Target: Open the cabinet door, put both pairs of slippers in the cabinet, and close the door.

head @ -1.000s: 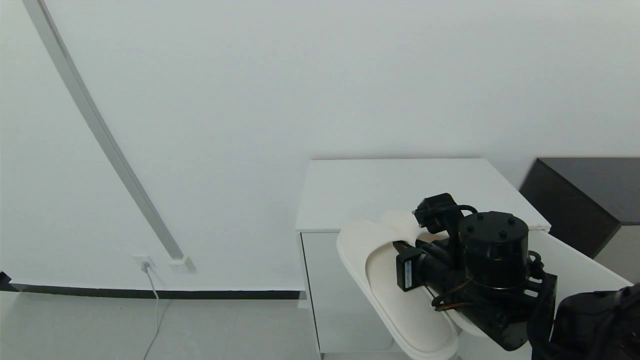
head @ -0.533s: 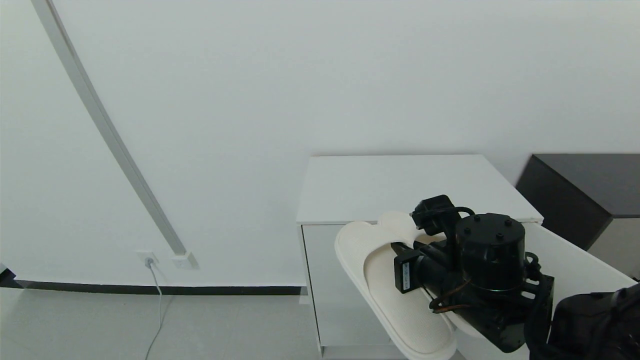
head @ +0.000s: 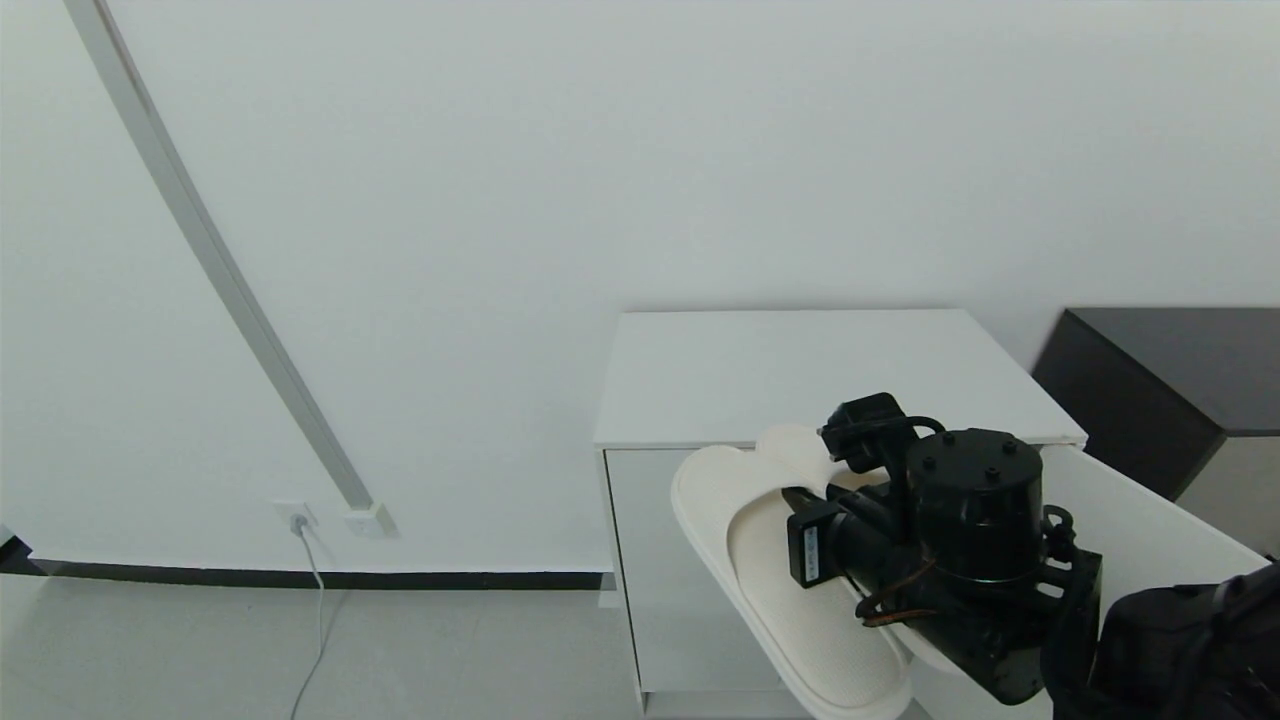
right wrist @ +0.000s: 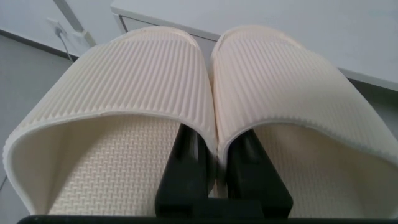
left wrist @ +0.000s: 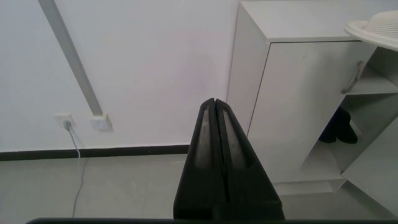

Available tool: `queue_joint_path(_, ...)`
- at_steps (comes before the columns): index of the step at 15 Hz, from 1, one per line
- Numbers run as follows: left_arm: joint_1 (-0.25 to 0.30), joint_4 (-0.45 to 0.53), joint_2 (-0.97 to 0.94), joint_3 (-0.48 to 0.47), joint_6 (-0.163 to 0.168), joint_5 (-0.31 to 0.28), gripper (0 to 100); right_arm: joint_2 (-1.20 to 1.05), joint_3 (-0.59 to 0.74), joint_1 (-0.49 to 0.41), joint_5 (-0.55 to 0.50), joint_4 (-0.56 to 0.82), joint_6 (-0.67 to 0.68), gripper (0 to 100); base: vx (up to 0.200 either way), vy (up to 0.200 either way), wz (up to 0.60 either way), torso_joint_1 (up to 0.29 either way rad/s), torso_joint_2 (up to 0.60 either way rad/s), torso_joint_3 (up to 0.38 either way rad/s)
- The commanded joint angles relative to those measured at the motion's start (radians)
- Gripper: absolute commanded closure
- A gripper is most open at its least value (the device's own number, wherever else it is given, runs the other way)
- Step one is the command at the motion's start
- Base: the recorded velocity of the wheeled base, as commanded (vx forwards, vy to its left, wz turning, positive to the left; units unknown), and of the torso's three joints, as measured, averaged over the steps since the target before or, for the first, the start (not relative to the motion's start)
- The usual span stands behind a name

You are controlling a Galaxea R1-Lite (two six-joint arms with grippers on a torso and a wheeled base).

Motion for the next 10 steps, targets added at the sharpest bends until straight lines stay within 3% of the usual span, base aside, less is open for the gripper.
queue_joint_path(1, 0.0, -0.001, 0.001, 0.0, 0.001, 0.0, 100, 0.004, 0.0, 0.001, 0.0, 0.0, 0.0, 100, 0.0, -0.2, 0.0, 0.002, 0.0, -0.002)
queue_joint_path(10, 0.0, -0.001, 0.001, 0.0, 0.001, -0.001, 100, -0.004, -0.002, 0.002, -0.003, 0.0, -0.001, 100, 0.0, -0.2, 0.0, 0.003, 0.0, 0.001)
